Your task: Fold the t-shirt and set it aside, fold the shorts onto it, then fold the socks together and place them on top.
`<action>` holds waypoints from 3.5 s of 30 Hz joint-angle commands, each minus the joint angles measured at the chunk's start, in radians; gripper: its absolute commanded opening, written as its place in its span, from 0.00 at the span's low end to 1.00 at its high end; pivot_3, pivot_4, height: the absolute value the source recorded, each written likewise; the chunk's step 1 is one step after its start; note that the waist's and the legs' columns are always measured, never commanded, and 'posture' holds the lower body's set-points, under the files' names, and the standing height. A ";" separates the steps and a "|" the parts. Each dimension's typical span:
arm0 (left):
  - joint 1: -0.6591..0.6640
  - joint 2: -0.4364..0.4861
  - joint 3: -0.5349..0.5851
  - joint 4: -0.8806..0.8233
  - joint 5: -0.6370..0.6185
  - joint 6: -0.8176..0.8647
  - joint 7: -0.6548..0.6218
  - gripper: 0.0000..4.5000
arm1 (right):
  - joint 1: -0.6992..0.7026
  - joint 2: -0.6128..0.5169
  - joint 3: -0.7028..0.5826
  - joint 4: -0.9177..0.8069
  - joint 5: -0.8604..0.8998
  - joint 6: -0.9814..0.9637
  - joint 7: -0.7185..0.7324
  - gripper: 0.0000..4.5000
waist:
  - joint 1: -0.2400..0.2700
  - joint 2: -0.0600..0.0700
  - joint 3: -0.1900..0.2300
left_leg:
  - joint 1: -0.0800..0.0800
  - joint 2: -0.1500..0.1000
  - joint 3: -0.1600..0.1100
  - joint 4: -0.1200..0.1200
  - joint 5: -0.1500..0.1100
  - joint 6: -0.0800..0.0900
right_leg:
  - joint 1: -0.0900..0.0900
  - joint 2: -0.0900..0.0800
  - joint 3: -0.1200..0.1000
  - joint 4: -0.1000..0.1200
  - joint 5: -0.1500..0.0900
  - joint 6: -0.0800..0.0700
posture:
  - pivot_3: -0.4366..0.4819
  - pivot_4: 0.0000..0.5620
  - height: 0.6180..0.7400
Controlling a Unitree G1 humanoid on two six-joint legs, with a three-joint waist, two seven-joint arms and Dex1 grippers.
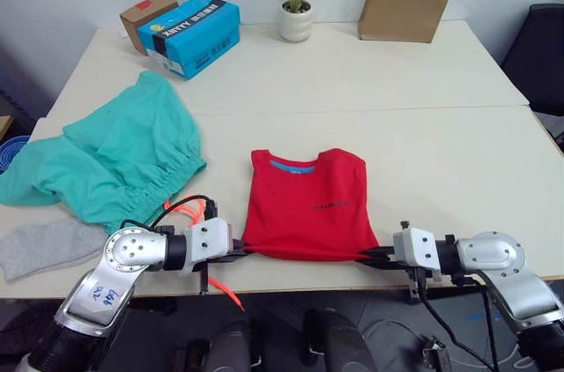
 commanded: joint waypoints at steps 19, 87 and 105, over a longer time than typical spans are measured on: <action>-0.158 0.127 0.212 -0.004 -0.413 0.331 -0.158 0.23 | -0.135 -0.090 -0.211 -0.055 0.347 0.388 0.095 0.27 | 0.024 0.001 0.001 | -0.001 0.001 -0.001 0.000 0.000 -0.003 | 0.000 0.001 -0.002 -0.004 -0.001 -0.002 | 0.48 0.27 1.00; -0.298 -0.304 0.088 0.341 -0.225 -0.029 -0.004 0.00 | -0.370 0.300 -0.354 0.254 0.308 0.455 -0.394 0.43 | -0.006 0.000 0.000 | -0.001 0.000 0.002 0.001 0.009 0.001 | -0.002 0.001 0.002 0.003 0.001 0.001 | 0.48 0.27 1.00; 0.095 -0.087 0.352 0.012 -0.456 -0.090 -0.212 0.99 | -0.357 -0.039 -0.303 0.082 0.602 1.520 -0.495 1.00 | -0.004 0.001 0.000 | -0.003 0.000 0.001 -0.001 0.005 0.002 | -0.003 0.001 0.002 -0.003 0.000 -0.001 | 0.48 0.27 1.00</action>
